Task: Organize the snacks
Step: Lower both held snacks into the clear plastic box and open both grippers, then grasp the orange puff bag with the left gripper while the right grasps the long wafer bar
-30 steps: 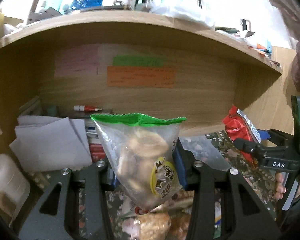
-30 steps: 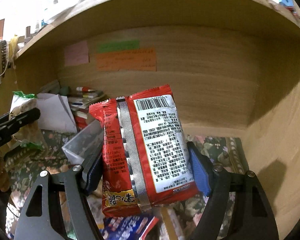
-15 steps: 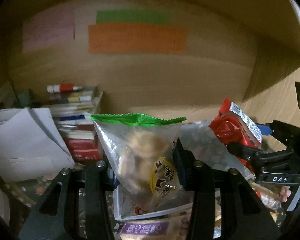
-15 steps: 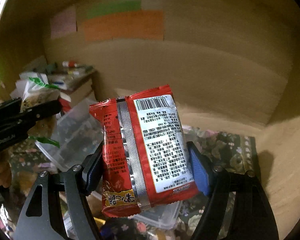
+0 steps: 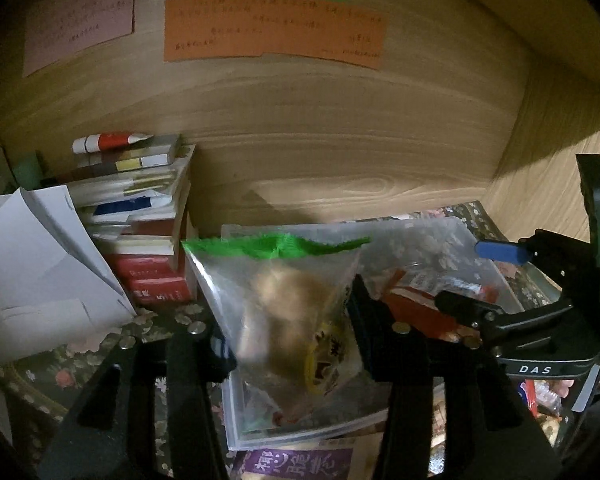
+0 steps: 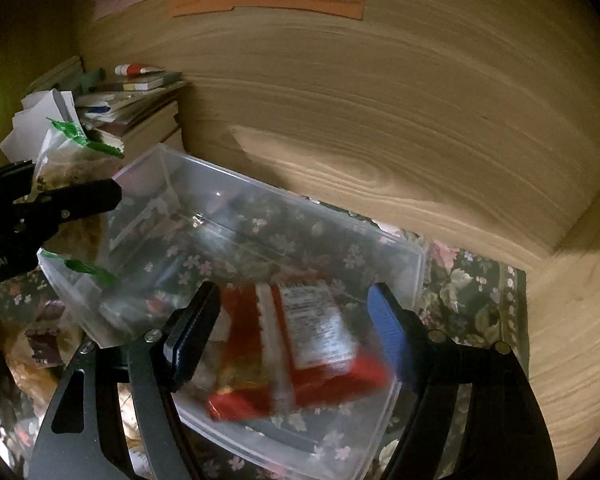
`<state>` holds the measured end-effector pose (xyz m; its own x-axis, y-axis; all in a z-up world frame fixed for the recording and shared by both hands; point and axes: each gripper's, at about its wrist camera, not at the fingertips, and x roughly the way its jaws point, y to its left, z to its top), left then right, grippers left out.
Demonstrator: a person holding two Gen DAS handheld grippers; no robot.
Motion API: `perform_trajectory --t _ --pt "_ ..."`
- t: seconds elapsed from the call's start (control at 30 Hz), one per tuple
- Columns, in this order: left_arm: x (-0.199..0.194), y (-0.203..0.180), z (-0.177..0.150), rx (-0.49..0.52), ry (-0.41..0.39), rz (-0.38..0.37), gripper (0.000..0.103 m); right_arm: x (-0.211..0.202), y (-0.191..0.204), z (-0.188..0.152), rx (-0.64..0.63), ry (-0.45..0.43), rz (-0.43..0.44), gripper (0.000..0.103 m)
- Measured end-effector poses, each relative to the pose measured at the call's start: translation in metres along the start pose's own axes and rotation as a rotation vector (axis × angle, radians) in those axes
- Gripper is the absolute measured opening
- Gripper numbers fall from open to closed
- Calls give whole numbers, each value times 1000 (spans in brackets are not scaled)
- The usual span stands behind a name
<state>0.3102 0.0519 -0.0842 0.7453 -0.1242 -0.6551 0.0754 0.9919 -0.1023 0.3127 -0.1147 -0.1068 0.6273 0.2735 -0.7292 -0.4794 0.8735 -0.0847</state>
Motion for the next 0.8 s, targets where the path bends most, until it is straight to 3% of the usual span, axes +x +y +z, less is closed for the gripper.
perform_trajectory --t 0.1,0.33,0.5,0.8 --pt "0 7 6 -1 -25 1 58 -4 0 0 -2 -7 -10 77" --pt "-50 0 3 5 -117 0 70 -31 -4 -4 27 -61 -13 83" --pt "-78 -3 -7 1 -166 4 85 -63 -4 -14 42 -128 -19 84" --pt "-105 -9 -54 3 -153 28 92 -106 -9 -55 102 -213 -35 88"
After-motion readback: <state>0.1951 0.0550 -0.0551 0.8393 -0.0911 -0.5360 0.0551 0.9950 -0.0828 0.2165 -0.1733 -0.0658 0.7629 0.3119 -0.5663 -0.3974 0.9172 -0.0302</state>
